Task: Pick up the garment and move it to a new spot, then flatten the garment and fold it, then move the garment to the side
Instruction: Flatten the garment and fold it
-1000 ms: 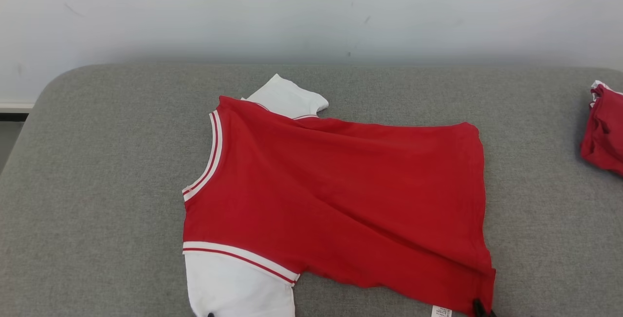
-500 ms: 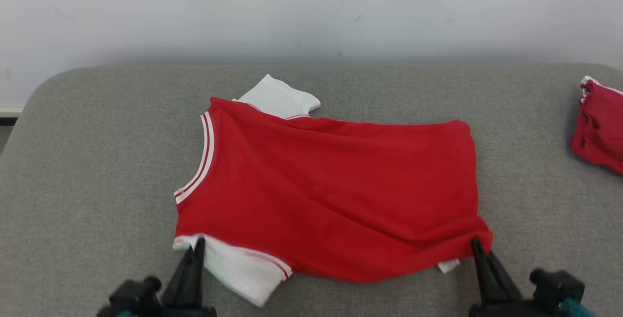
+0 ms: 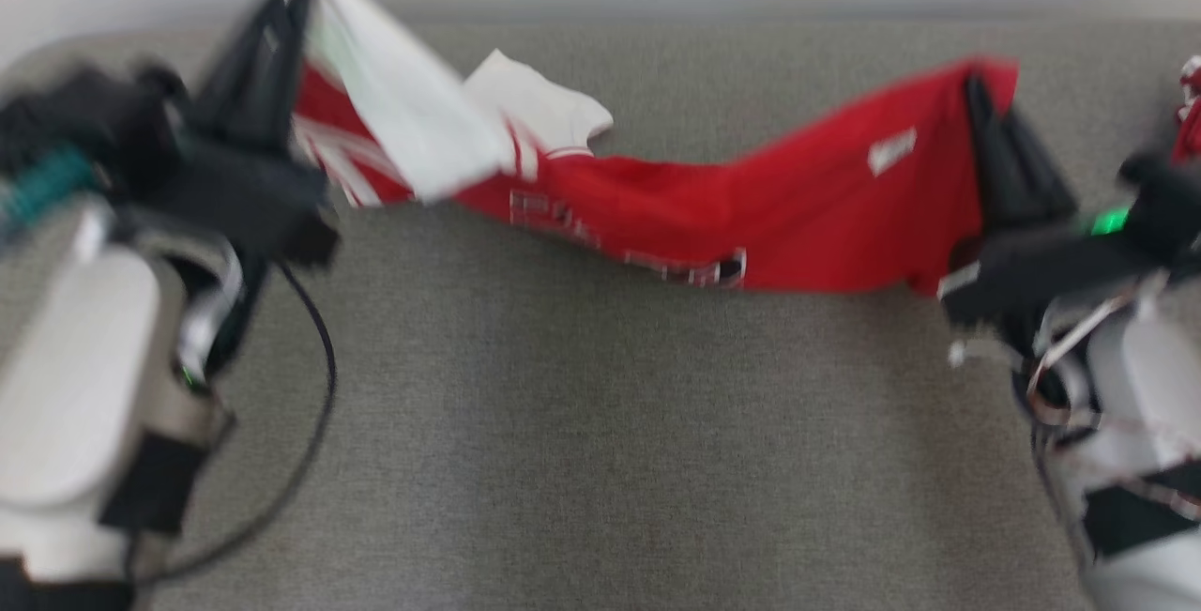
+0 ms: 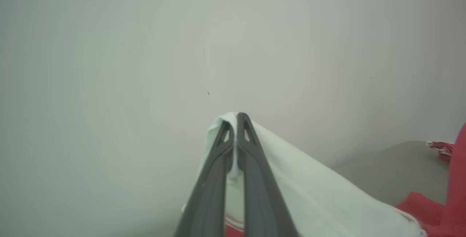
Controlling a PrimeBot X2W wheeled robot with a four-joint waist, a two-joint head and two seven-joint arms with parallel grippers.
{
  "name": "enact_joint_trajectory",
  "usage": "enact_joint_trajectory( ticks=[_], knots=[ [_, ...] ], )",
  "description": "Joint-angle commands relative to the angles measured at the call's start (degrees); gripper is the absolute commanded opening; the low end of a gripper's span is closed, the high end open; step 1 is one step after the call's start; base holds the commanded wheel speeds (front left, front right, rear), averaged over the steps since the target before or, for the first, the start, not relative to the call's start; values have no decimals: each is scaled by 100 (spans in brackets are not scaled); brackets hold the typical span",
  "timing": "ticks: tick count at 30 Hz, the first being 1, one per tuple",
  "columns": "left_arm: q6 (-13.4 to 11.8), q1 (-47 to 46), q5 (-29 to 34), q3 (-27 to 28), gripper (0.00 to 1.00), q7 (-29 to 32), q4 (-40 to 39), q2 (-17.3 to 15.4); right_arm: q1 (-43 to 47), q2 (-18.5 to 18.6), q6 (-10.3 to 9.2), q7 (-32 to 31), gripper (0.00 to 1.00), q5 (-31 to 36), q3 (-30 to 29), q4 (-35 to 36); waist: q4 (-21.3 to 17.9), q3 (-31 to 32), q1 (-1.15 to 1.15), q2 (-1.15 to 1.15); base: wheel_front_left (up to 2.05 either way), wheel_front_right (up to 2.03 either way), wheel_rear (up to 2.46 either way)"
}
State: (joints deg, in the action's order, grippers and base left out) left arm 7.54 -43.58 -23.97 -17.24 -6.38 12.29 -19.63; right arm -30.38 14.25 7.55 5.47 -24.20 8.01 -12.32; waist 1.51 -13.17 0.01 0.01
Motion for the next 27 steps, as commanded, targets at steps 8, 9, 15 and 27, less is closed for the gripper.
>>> enact_joint_trajectory(
  ticks=[8,9,15,27],
  knots=[
    [-12,-2891,-872,16,0,440,926,-123,-2699,323,-13,-313,0,-350,103,-530,-222,-1768,-1,-1,0,0,0],
    [-12,-3218,-951,26,0,454,1084,-118,-2999,337,-13,-396,0,-450,84,-652,-224,-1883,-1,-1,0,0,0],
    [-11,-5099,-950,-30,0,367,2105,-143,-4777,507,-13,-694,0,-859,317,-1322,-280,-2340,-1,-1,0,0,0],
    [-11,-7570,-775,-711,0,217,3519,-50,-7494,536,-13,-774,0,-849,723,-2979,-230,-2675,-1,-1,0,0,0]
  ],
)
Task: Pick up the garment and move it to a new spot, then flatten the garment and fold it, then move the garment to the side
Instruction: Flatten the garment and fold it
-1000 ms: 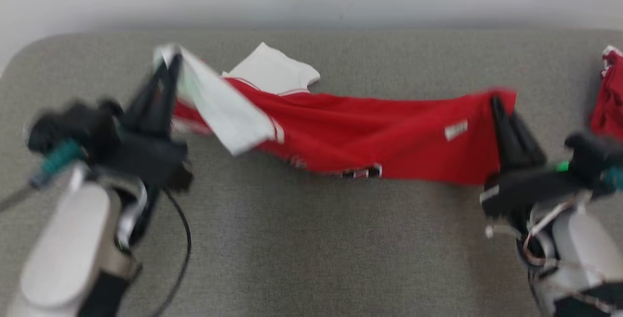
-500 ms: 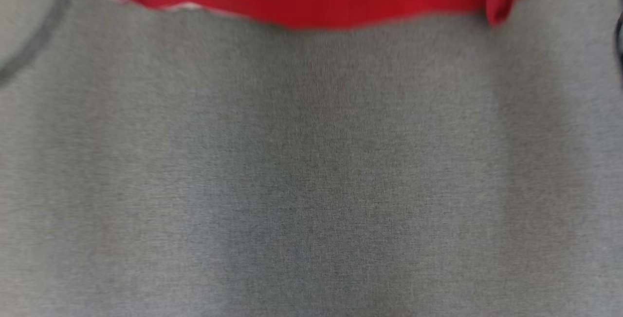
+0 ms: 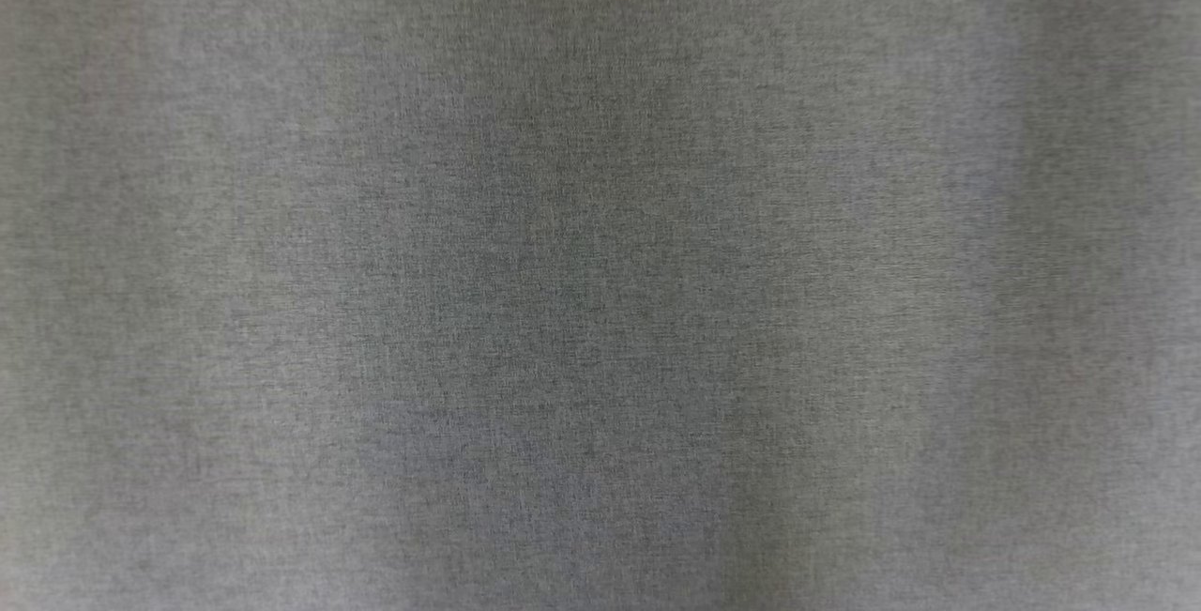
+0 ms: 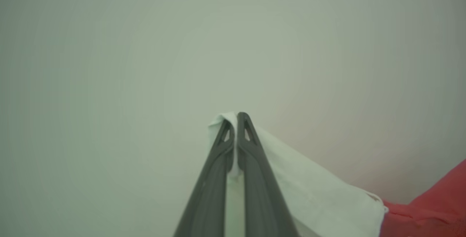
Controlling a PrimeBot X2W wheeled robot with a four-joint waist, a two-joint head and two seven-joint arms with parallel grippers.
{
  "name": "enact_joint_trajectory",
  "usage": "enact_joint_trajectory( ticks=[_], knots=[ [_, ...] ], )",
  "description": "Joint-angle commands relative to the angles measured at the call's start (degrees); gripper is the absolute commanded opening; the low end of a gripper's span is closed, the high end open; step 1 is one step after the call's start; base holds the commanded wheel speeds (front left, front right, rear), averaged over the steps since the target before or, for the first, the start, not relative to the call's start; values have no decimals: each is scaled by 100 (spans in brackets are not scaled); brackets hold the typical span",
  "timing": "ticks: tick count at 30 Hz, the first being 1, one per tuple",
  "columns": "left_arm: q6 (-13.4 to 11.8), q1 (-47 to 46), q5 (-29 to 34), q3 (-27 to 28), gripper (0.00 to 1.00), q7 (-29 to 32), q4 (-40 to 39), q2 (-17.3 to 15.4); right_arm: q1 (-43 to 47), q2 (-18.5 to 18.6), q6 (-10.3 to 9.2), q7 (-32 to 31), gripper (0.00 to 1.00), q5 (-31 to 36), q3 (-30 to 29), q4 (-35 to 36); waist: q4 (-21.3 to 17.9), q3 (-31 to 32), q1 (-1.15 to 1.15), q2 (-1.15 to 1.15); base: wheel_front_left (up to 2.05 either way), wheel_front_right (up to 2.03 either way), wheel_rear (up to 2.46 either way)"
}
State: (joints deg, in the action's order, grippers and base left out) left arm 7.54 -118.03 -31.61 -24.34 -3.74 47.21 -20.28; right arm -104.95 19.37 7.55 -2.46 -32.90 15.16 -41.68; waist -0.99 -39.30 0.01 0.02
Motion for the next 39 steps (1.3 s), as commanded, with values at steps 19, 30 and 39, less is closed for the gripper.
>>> enact_joint_trajectory(
  ticks=[19,30,39],
  knots=[
    [-12,-1366,-164,-507,0,-736,1310,590,-1210,-16,-13,526,0,-158,508,-1474,-49,-140,-1,-2,0,0,0],
    [-12,-1376,-471,-976,0,-835,1530,546,-1256,69,-13,687,0,-332,794,-1777,-107,-220,-1,-2,0,0,0],
    [-12,-1068,-639,-1364,0,-939,1508,379,-1131,33,-13,813,0,-409,1158,-1716,-105,-222,-1,-2,0,0,0]
  ],
)
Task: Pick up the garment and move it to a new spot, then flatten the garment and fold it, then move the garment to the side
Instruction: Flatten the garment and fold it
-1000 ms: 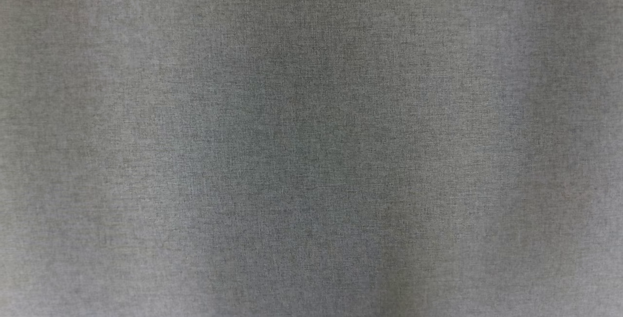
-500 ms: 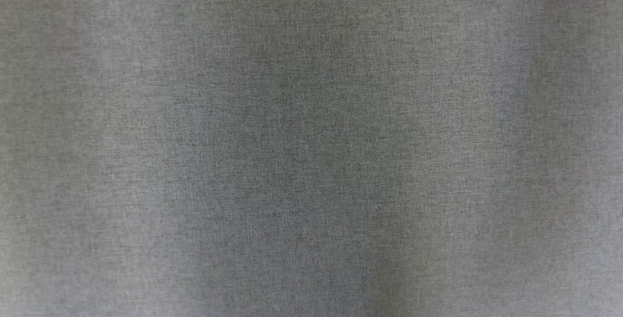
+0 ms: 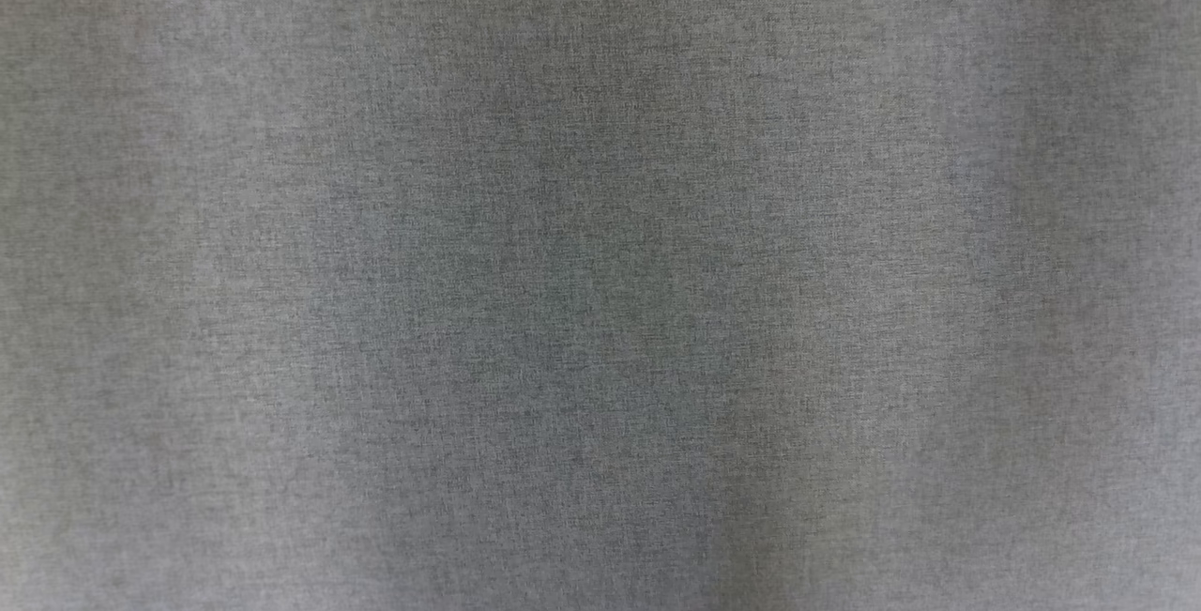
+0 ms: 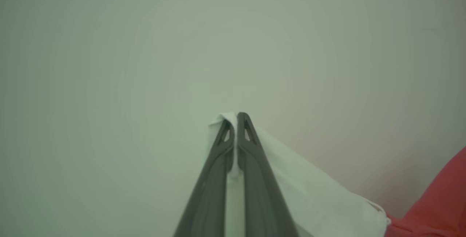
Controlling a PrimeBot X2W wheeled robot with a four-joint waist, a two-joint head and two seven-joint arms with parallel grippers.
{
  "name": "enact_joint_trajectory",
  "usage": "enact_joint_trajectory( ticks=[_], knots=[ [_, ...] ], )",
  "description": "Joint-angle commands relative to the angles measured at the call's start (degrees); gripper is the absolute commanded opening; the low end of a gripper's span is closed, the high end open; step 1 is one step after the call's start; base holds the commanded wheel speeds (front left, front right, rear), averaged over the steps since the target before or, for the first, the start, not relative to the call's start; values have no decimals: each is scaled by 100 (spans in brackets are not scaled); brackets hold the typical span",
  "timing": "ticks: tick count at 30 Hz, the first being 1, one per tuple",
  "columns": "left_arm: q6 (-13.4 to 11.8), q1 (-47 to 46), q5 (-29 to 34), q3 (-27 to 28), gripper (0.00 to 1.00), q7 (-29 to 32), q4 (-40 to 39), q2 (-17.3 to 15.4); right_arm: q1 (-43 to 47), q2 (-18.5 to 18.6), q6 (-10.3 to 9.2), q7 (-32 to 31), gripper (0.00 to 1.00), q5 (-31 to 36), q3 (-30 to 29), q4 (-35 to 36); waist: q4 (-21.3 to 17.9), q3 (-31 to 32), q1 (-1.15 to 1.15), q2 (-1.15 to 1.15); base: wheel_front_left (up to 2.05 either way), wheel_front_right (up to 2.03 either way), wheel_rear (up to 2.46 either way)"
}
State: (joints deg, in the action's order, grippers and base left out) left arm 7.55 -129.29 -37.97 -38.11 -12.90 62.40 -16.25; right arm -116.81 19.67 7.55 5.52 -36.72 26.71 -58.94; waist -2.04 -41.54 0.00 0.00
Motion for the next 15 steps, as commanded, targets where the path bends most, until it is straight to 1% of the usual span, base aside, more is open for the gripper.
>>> enact_joint_trajectory(
  ticks=[1,5,8,11,15],
  knots=[
    [-13,93,-39,-20,0,-42,-58,-51,113,24,-13,35,0,-57,46,41,3,3,0,0,0,0,0],
    [-13,507,-242,-156,0,-145,-372,-127,421,169,-13,190,0,-165,222,230,57,78,0,0,0,0,0],
    [-13,957,-374,-273,0,-199,-709,-319,817,256,-13,295,0,-331,346,382,78,235,0,0,0,0,0],
    [-12,1541,-612,-179,0,-228,-1068,-464,1294,327,-13,391,0,-556,462,548,76,442,0,0,0,0,0],
    [-31,2422,-812,202,0,-237,-1717,-682,1995,406,-13,522,0,-858,564,852,50,746,0,0,0,0,0]
  ],
)
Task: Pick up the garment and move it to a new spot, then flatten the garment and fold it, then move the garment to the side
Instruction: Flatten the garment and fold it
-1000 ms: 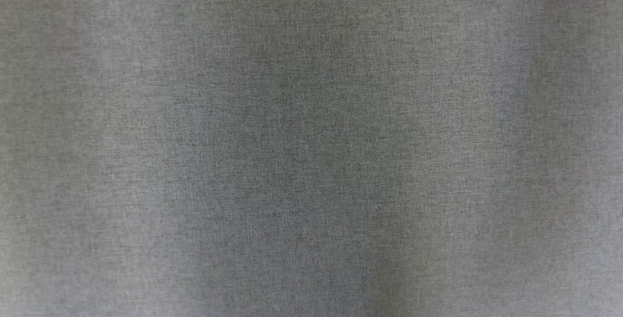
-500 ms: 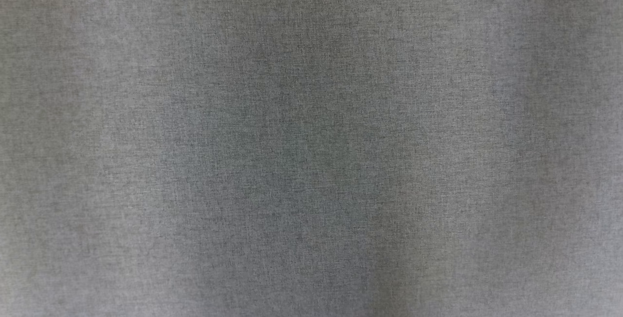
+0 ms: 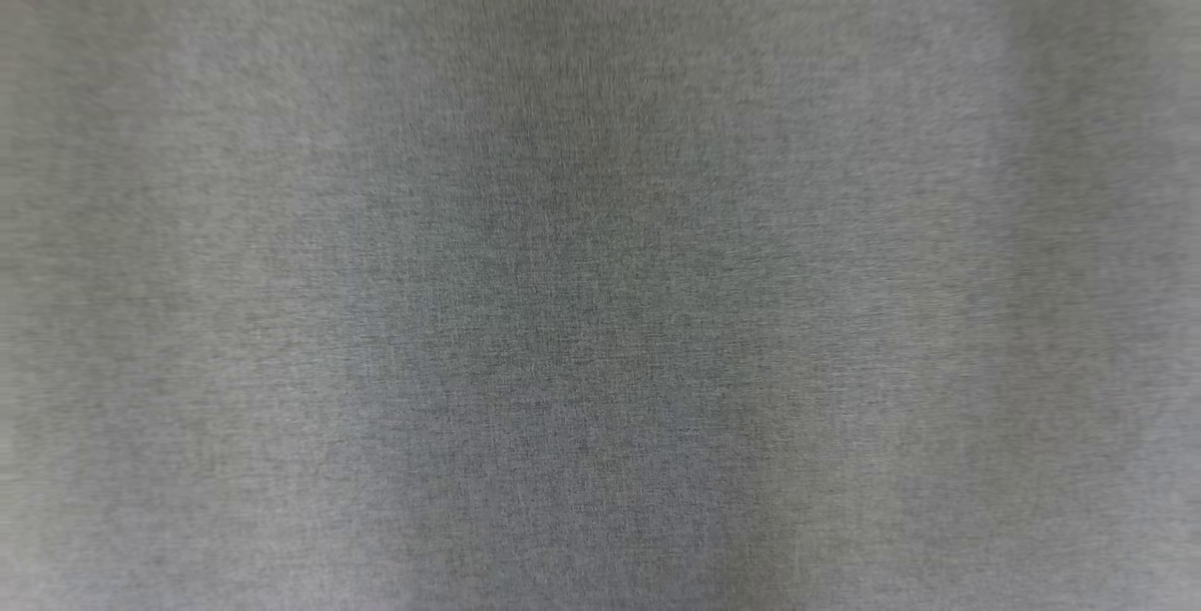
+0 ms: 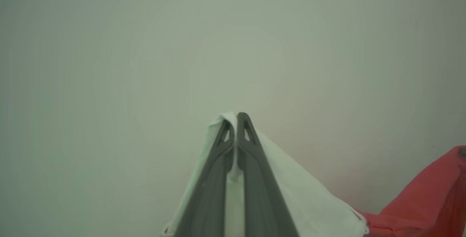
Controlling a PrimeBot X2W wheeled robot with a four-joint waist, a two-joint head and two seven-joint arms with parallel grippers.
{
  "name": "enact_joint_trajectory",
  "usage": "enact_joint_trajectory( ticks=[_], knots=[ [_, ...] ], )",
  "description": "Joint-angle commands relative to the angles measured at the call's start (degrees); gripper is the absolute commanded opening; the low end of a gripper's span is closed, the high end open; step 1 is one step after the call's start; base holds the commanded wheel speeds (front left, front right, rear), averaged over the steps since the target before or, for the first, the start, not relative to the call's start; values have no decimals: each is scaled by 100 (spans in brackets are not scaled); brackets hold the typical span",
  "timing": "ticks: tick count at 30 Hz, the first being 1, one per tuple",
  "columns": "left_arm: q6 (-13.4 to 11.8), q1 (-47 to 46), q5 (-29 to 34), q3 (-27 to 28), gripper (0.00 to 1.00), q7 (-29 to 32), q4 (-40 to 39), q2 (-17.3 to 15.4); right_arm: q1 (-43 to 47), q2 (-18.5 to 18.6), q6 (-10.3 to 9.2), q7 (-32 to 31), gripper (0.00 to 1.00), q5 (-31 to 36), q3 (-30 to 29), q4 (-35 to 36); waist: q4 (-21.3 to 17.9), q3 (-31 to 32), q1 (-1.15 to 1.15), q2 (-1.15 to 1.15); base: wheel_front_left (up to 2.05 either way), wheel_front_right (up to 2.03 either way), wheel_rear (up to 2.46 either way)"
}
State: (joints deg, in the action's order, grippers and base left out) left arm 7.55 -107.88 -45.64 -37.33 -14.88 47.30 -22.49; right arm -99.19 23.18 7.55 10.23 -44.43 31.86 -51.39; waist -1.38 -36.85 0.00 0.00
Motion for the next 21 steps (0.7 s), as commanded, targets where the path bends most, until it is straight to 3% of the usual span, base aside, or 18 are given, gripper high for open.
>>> enact_joint_trajectory(
  ticks=[1,10,18,21],
  knots=[
    [-76,544,-28,217,0,-39,-420,-94,414,94,-13,70,0,-150,61,179,-11,354,0,0,0,0,0],
    [-587,2877,126,823,0,-31,-2401,-352,2058,255,-13,313,0,-583,32,914,-75,1057,0,0,0,0,0],
    [-1367,5261,245,1061,0,-32,-4373,-824,3760,269,-13,405,0,-810,-188,1630,-187,1536,0,0,0,0,0],
    [-1647,6169,85,1231,0,-31,-4972,-822,4392,244,-13,437,0,-828,-356,1871,-202,1705,0,0,0,0,0]
  ],
)
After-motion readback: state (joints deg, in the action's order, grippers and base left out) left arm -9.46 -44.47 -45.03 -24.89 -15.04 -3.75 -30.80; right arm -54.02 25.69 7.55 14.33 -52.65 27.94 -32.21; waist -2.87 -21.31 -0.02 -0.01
